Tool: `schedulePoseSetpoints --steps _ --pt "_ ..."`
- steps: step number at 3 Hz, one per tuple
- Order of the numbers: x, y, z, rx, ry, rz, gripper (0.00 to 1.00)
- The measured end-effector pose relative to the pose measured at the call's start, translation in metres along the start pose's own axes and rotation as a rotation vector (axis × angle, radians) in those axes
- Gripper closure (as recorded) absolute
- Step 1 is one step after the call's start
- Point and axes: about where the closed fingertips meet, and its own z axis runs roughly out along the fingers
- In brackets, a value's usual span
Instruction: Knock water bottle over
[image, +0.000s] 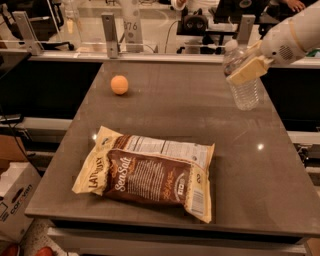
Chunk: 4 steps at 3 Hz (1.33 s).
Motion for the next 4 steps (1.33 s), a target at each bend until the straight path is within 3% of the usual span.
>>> schedulePoseSetpoints --steps 1,2,4 --pt "0.0 0.015 0.018 -0.084 0.19 -0.093 1.0" --pt "0.004 0.021 0.036 -0.155 0.314 -0.161 1.0" --pt "0.004 0.028 0.065 -0.227 0.445 -0.276 1.0"
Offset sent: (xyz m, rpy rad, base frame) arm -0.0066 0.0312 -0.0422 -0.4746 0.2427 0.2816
